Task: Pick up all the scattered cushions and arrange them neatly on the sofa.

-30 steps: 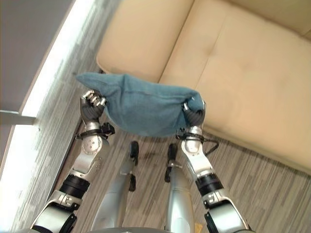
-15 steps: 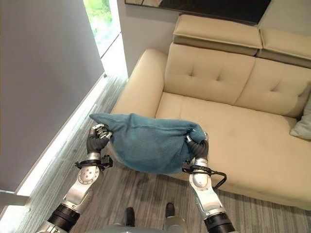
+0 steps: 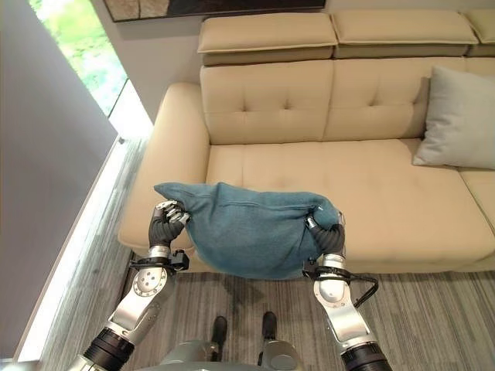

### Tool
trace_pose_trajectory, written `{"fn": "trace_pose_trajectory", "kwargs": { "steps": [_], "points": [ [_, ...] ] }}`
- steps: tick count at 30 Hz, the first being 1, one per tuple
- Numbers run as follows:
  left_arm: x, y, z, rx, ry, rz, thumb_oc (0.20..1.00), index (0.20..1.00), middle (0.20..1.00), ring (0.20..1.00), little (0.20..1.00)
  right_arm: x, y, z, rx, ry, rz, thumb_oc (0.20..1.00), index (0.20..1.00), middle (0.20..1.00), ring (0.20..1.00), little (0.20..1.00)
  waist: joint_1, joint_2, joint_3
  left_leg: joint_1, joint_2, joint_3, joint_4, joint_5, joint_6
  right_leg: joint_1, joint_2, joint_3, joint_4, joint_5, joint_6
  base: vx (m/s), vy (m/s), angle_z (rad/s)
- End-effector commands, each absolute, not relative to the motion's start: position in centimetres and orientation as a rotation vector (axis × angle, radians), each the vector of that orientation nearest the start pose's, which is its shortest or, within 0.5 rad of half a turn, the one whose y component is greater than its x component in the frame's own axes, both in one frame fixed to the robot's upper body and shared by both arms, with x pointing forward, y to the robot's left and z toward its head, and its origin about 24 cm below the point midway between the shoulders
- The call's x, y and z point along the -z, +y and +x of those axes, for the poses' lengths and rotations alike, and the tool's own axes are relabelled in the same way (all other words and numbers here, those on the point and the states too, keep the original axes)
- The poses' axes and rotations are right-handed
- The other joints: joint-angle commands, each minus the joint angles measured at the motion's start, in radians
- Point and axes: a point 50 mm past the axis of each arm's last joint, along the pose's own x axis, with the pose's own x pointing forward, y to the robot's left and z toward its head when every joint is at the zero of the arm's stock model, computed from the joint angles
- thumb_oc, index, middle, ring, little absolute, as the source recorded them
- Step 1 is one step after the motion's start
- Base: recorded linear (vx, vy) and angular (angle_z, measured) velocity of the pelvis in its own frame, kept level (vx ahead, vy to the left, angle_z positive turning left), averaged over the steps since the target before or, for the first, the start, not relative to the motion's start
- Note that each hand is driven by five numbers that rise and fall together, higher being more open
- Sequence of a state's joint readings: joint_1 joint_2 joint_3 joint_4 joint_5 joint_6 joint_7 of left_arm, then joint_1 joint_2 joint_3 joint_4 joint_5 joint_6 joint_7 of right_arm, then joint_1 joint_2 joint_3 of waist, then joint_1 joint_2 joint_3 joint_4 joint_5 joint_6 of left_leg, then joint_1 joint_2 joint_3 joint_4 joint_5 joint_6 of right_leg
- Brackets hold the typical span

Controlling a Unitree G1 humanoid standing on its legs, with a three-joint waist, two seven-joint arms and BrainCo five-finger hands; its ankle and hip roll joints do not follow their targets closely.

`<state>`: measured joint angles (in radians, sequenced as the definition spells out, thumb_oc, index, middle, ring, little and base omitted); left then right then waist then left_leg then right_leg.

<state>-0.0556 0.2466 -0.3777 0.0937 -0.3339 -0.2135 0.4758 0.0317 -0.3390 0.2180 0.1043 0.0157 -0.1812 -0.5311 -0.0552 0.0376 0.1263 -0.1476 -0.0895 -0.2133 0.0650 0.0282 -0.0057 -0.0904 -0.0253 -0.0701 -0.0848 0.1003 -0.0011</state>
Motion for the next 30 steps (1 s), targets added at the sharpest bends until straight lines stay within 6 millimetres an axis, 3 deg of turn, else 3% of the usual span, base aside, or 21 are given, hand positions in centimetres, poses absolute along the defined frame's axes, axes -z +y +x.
{"fn": "trace_pose_trajectory", "kwargs": {
  "steps": [1,4,6,7,8,10,13,18,19,21,22,26,30],
  "points": [
    [-7.7,12.0,26.1,0.003,-0.249,-0.107,0.200,0.200,0.200,0.200,0.200,-7.6,-15.6,25.2,0.195,-0.344,-0.208,0.200,0.200,0.200,0.200,0.200,0.033,-0.078,-0.031,0.068,-0.009,0.066,-0.003,-0.101,-0.009,0.082,-0.018,0.001,0.030,-0.071,0.133,0.06,0.142,-1.08],
    [-7.6,13.1,25.9,-0.013,-0.249,-0.066,0.200,0.200,0.200,0.200,0.200,-7.6,-14.4,25.6,0.157,-0.340,-0.192,0.200,0.200,0.200,0.200,0.200,0.052,-0.075,-0.019,0.124,0.019,0.140,-0.046,-0.095,0.019,0.030,-0.021,0.020,0.172,-0.095,0.155,0.02,0.166,-0.83],
    [-7.7,13.7,25.8,-0.031,-0.254,-0.051,0.200,0.200,0.200,0.200,0.200,-7.6,-13.9,25.7,0.134,-0.337,-0.185,0.200,0.200,0.200,0.200,0.200,0.061,-0.070,-0.015,0.157,0.029,0.177,-0.057,-0.105,0.032,0.003,-0.040,-0.023,0.222,-0.094,0.175,0.03,0.055,-1.35],
    [-7.7,13.7,25.8,-0.031,-0.254,-0.051,0.200,0.200,0.200,0.200,0.200,-7.6,-13.9,25.6,0.134,-0.337,-0.185,0.200,0.200,0.200,0.200,0.200,0.063,-0.070,-0.014,0.159,0.029,0.178,-0.059,-0.105,0.032,0.004,-0.040,-0.021,0.223,-0.095,0.175,0.07,0.011,-0.88],
    [-7.7,14.0,25.6,-0.043,-0.255,-0.054,0.200,0.200,0.200,0.200,0.200,-7.9,-13.3,26.0,0.116,-0.348,-0.188,0.200,0.200,0.200,0.200,0.200,0.071,-0.065,-0.016,0.194,0.036,0.226,-0.083,-0.118,0.035,-0.003,-0.078,-0.087,0.176,-0.060,0.185,0.06,-0.026,-0.51],
    [-7.9,14.0,25.7,-0.052,-0.265,-0.056,0.200,0.200,0.200,0.200,0.200,-8.6,-12.8,26.4,0.101,-0.374,-0.193,0.200,0.200,0.200,0.200,0.200,0.075,-0.054,-0.009,0.208,0.047,0.253,-0.086,-0.127,0.035,-0.048,-0.093,-0.113,0.133,-0.017,0.189,0.12,-0.071,-0.68],
    [-8.0,13.9,25.8,-0.048,-0.274,-0.066,0.200,0.200,0.200,0.200,0.200,-8.5,-13.1,26.3,0.103,-0.370,-0.209,0.200,0.200,0.200,0.200,0.200,0.064,-0.059,-0.008,0.217,0.049,0.229,-0.077,-0.147,0.032,-0.056,-0.099,-0.102,0.102,-0.001,0.186,0.24,-0.173,-0.61],
    [-7.7,12.9,25.7,-0.017,-0.250,-0.120,0.200,0.200,0.200,0.200,0.200,-8.3,-14.3,25.9,0.143,-0.368,-0.223,0.200,0.200,0.200,0.200,0.200,0.046,-0.070,-0.020,0.186,0.084,0.192,0.054,-0.192,-0.019,0.027,-0.076,-0.124,0.038,-0.019,0.146,0.18,-0.198,0.45],
    [-8.0,12.6,25.9,-0.004,-0.256,-0.137,0.200,0.200,0.200,0.200,0.200,-8.4,-14.9,25.9,0.166,-0.366,-0.224,0.200,0.200,0.200,0.200,0.200,0.047,-0.080,-0.003,0.097,0.079,0.176,0.200,-0.167,-0.037,0.047,-0.075,-0.124,0.032,-0.024,0.128,0.07,-0.226,0.76],
    [-8.0,12.5,26.0,0.006,-0.254,-0.149,0.200,0.200,0.200,0.200,0.200,-8.1,-15.5,25.8,0.180,-0.352,-0.230,0.200,0.200,0.200,0.200,0.200,0.053,-0.094,0.012,0.016,0.071,0.180,0.251,-0.156,-0.033,0.076,-0.075,-0.135,0.014,-0.043,0.113,0.08,-0.146,0.63],
    [-7.9,12.5,25.9,0.008,-0.249,-0.148,0.200,0.200,0.200,0.200,0.200,-8.1,-15.6,25.7,0.181,-0.350,-0.226,0.200,0.200,0.200,0.200,0.200,0.054,-0.100,0.012,0.003,0.067,0.188,0.227,-0.165,-0.026,0.082,-0.076,-0.139,0.010,-0.049,0.115,0.17,-0.072,0.61],
    [-7.7,12.5,26.1,0.003,-0.229,-0.135,0.200,0.200,0.200,0.200,0.200,-8.0,-15.6,25.7,0.190,-0.343,-0.216,0.200,0.200,0.200,0.200,0.200,0.071,-0.085,0.010,-0.053,0.051,0.232,0.062,-0.055,-0.027,0.116,-0.030,-0.129,0.001,-0.090,0.115,0.19,0.011,0.14],
    [-7.4,13.0,25.8,-0.008,-0.219,-0.119,0.200,0.200,0.200,0.200,0.200,-7.6,-14.9,25.7,0.165,-0.330,-0.212,0.200,0.200,0.200,0.200,0.200,0.081,-0.088,-0.020,0.024,0.056,0.226,0.008,-0.061,-0.009,0.149,-0.030,-0.116,0.027,-0.122,0.123,0.22,0.114,-0.52]
  ]
}}
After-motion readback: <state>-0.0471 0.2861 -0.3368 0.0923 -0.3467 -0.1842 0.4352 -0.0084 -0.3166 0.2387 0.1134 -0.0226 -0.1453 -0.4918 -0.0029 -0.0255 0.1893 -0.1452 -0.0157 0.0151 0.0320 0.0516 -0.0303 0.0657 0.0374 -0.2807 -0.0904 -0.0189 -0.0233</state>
